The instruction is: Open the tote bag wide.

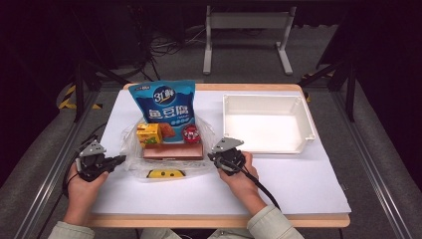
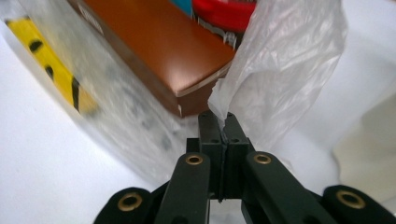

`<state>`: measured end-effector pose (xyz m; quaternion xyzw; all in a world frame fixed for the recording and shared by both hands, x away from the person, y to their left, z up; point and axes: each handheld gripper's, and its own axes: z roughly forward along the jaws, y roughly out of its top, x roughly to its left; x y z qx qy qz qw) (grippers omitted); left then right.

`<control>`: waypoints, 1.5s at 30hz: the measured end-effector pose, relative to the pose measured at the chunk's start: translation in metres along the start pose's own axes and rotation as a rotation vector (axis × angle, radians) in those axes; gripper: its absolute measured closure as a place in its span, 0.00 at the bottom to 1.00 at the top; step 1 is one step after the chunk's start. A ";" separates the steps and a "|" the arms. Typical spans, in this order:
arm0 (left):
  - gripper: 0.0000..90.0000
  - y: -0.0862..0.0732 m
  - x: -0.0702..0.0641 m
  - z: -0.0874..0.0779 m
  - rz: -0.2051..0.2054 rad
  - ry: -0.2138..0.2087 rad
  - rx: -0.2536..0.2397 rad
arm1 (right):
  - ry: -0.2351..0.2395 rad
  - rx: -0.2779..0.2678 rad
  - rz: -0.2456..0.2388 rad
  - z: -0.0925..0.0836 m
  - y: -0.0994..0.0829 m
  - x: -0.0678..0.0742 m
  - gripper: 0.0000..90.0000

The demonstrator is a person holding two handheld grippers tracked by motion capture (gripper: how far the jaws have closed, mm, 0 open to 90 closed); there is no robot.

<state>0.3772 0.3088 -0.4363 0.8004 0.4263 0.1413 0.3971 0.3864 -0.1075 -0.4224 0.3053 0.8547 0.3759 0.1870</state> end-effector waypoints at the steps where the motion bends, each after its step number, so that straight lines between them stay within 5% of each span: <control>1: 1.00 0.000 0.000 0.000 0.001 0.000 0.001 | 0.003 0.013 0.003 0.002 -0.002 0.000 1.00; 6: 1.00 -0.001 0.001 0.003 -0.002 0.004 0.033 | 0.005 0.086 0.032 0.009 -0.009 -0.001 1.00; 13: 1.00 -0.001 0.002 0.005 -0.013 0.011 0.040 | 0.012 0.111 0.114 0.008 -0.017 -0.009 1.00; 15: 0.92 0.000 0.002 -0.002 -0.026 -0.018 -0.008 | 0.027 0.107 0.140 0.007 -0.019 -0.012 1.00; 17: 0.68 0.002 0.002 -0.013 -0.028 -0.030 -0.064 | 0.033 0.107 0.148 0.007 -0.019 -0.013 1.00; 20: 0.49 0.008 -0.001 -0.034 -0.046 -0.031 -0.161 | 0.035 0.106 0.146 0.007 -0.019 -0.013 1.00; 24: 0.42 0.021 -0.013 -0.060 -0.011 -0.015 -0.280 | 0.034 0.103 0.141 0.008 -0.019 -0.012 1.00; 28: 0.43 0.040 -0.031 -0.064 0.065 0.023 -0.323 | 0.035 0.104 0.141 0.008 -0.019 -0.012 1.00; 31: 0.46 0.051 -0.040 -0.052 0.130 0.027 -0.286 | 0.035 0.104 0.140 0.008 -0.019 -0.012 1.00; 36: 0.52 0.055 -0.035 -0.022 0.135 0.035 -0.181 | 0.037 0.100 0.136 0.007 -0.019 -0.012 1.00; 40: 0.58 0.053 -0.026 -0.006 0.100 0.041 -0.134 | 0.036 0.095 0.132 0.007 -0.019 -0.012 1.00; 45: 0.79 0.042 -0.006 0.012 0.037 0.076 -0.092 | 0.037 0.094 0.129 0.006 -0.018 -0.011 1.00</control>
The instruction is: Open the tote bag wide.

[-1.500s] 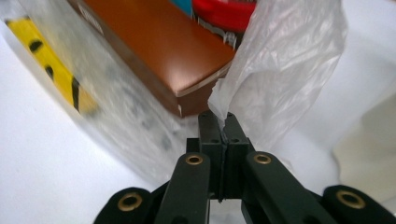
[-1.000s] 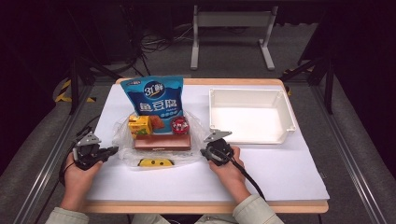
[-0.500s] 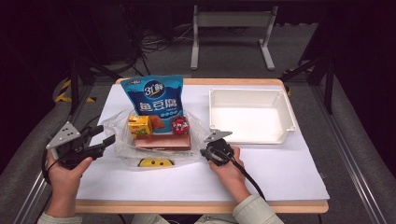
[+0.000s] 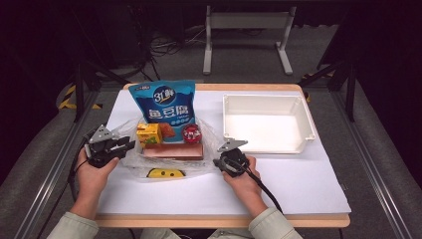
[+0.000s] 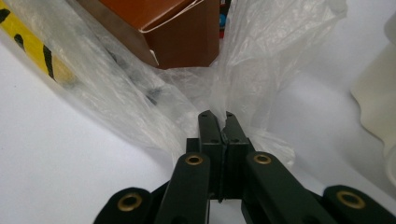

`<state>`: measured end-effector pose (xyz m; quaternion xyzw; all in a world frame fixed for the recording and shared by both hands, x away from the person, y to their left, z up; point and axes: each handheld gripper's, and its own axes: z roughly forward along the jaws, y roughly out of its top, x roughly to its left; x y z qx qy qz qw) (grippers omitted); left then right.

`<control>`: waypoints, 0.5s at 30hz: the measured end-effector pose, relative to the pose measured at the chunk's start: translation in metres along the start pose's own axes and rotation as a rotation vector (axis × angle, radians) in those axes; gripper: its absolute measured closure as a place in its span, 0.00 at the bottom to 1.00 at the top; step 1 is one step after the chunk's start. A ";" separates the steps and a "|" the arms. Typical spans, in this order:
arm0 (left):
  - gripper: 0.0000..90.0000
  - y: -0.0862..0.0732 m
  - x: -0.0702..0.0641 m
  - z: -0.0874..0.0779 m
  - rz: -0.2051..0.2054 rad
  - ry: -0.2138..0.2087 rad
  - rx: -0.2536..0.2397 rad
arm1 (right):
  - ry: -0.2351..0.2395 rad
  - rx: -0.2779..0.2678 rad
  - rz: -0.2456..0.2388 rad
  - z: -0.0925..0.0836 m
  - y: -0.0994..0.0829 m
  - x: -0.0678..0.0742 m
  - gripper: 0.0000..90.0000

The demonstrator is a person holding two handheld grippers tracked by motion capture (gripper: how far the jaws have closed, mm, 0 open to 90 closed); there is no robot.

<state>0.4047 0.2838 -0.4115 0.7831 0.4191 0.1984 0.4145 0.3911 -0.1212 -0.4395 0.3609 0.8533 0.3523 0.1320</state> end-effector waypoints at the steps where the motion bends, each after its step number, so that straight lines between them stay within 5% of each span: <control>1: 0.84 -0.003 0.004 0.002 -0.009 0.002 0.007 | -0.001 -0.001 -0.005 0.000 0.000 0.000 1.00; 5: 0.99 -0.009 0.009 0.010 -0.010 0.024 0.057 | 0.003 0.000 0.003 0.001 0.000 0.000 1.00; 9: 1.00 -0.017 0.009 0.022 -0.010 0.004 0.127 | 0.005 -0.003 0.014 -0.001 -0.001 0.000 1.00; 15: 1.00 -0.024 0.005 0.025 -0.006 -0.044 0.166 | 0.016 -0.026 0.035 -0.007 -0.002 -0.003 0.98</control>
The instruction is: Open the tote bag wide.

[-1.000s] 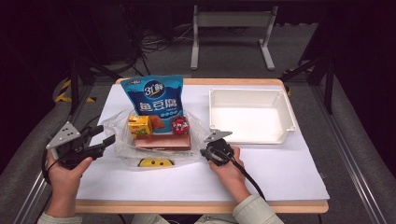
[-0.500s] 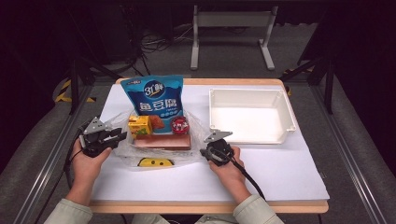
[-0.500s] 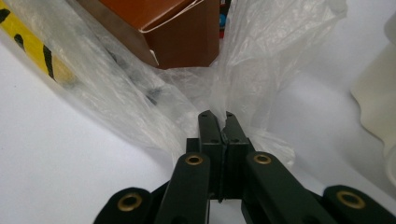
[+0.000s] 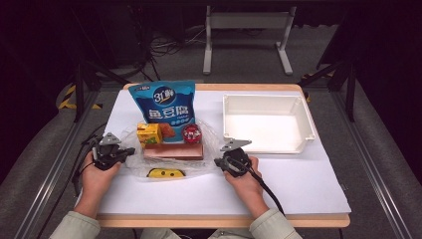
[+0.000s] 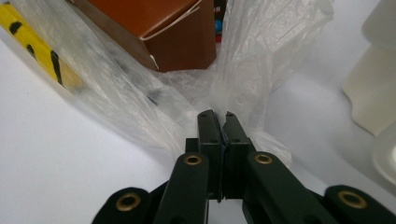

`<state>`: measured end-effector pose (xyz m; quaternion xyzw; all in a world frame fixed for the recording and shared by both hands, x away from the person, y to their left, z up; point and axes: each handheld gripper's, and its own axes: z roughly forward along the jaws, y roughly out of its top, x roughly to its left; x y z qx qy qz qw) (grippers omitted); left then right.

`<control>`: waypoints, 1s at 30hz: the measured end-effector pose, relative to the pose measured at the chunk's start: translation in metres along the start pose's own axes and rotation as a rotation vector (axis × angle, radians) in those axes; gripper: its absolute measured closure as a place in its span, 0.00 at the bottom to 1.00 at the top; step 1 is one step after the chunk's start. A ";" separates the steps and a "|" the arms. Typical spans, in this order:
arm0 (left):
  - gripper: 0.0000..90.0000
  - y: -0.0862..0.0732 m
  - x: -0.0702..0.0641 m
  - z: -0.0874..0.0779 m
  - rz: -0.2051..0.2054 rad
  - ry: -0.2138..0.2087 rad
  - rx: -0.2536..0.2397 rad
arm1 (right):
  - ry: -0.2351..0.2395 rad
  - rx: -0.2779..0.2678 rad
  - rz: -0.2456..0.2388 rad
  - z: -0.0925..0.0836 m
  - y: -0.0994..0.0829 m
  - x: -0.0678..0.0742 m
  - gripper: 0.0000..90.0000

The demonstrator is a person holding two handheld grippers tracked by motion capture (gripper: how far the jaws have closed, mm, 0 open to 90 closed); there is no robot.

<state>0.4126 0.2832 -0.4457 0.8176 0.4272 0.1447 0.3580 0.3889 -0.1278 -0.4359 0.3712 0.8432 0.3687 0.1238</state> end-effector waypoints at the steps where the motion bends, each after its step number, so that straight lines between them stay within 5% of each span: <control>1: 1.00 -0.001 0.000 0.000 0.001 -0.005 -0.003 | 0.001 -0.014 0.007 -0.002 0.001 0.000 0.96; 4: 1.00 -0.004 0.001 -0.002 -0.009 -0.026 -0.019 | 0.004 -0.067 0.016 -0.013 0.005 -0.002 0.80; 6: 1.00 -0.006 0.002 -0.004 -0.009 -0.028 -0.029 | -0.038 -0.127 0.009 -0.022 0.010 0.000 0.56; 8: 1.00 -0.006 0.002 -0.005 -0.014 -0.028 -0.031 | -0.051 -0.145 -0.001 -0.026 0.013 0.001 0.50; 9: 1.00 -0.006 0.003 -0.007 -0.018 -0.031 -0.040 | -0.054 -0.201 -0.012 -0.036 0.021 0.003 0.40; 11: 1.00 -0.006 0.003 -0.008 -0.019 -0.035 -0.043 | -0.050 -0.251 -0.016 -0.045 0.028 0.006 0.37; 18: 1.00 -0.005 0.002 -0.009 -0.018 -0.035 -0.053 | -0.060 -0.286 -0.108 -0.053 0.054 0.017 0.45; 22: 1.00 -0.006 0.003 -0.010 -0.014 -0.036 -0.059 | -0.069 -0.258 -0.098 -0.036 0.066 0.014 0.51; 30: 1.00 -0.007 0.003 -0.011 -0.007 -0.039 -0.061 | -0.188 -0.153 -0.094 0.005 0.073 0.000 0.71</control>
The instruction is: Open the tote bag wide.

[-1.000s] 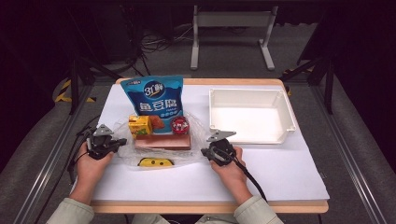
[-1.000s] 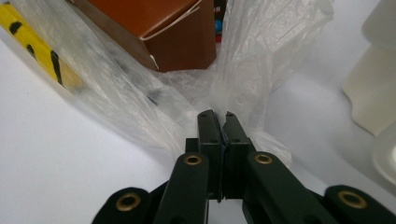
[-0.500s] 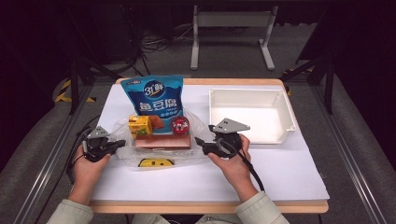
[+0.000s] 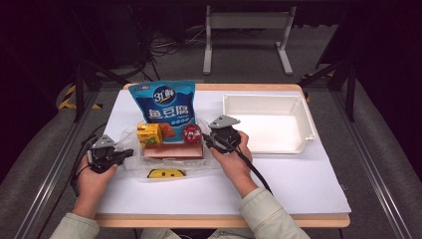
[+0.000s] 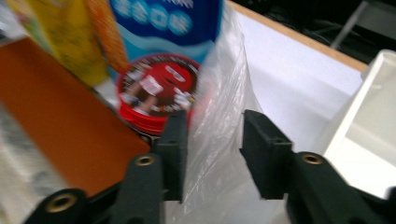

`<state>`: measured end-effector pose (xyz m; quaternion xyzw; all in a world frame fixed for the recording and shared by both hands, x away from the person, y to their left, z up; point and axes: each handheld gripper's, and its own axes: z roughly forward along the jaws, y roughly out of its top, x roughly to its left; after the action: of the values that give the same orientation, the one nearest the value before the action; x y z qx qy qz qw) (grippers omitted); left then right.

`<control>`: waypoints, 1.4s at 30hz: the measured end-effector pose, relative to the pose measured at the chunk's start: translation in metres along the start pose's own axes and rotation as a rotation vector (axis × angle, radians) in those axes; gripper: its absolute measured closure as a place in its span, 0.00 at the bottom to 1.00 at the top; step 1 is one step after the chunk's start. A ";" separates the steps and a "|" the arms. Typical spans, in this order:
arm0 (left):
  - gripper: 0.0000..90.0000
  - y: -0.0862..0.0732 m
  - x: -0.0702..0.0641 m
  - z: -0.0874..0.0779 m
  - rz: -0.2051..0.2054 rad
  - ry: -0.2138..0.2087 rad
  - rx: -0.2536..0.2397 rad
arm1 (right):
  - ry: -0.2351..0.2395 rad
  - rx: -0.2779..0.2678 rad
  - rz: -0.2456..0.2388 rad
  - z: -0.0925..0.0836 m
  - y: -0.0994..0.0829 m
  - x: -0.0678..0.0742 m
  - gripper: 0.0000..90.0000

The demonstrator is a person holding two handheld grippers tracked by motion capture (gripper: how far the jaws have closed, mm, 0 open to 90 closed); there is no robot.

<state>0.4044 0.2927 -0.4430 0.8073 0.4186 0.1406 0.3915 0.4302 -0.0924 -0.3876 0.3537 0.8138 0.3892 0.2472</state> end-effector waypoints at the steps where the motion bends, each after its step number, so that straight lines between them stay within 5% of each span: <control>1: 1.00 0.000 0.000 0.000 0.000 -0.001 -0.001 | -0.004 0.012 0.008 0.004 -0.002 -0.001 0.73; 6: 1.00 0.000 0.000 0.000 0.000 -0.002 -0.001 | -0.039 0.074 -0.027 0.015 -0.009 0.003 0.89; 10: 1.00 -0.001 0.000 0.000 0.001 -0.001 -0.004 | -0.021 0.114 -0.026 0.022 -0.014 0.004 0.98; 22: 1.00 -0.001 0.000 0.004 -0.001 -0.002 0.011 | 0.034 0.269 -0.010 0.035 -0.031 0.002 1.00; 27: 1.00 -0.003 -0.001 0.003 0.003 -0.012 0.028 | 0.052 0.283 0.000 0.031 -0.033 -0.001 1.00; 31: 0.96 -0.004 -0.003 0.002 0.014 -0.026 0.034 | 0.062 0.248 0.010 0.021 -0.033 -0.004 0.94; 36: 0.74 -0.005 -0.004 -0.008 0.026 -0.049 -0.026 | 0.088 0.124 0.017 -0.002 -0.023 -0.008 0.74; 42: 0.58 -0.004 -0.007 -0.018 0.025 -0.089 -0.095 | 0.115 -0.034 0.048 -0.022 -0.011 -0.014 0.50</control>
<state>0.3877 0.2979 -0.4335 0.7984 0.3834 0.1294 0.4458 0.4200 -0.1178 -0.3822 0.3460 0.8113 0.4284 0.1964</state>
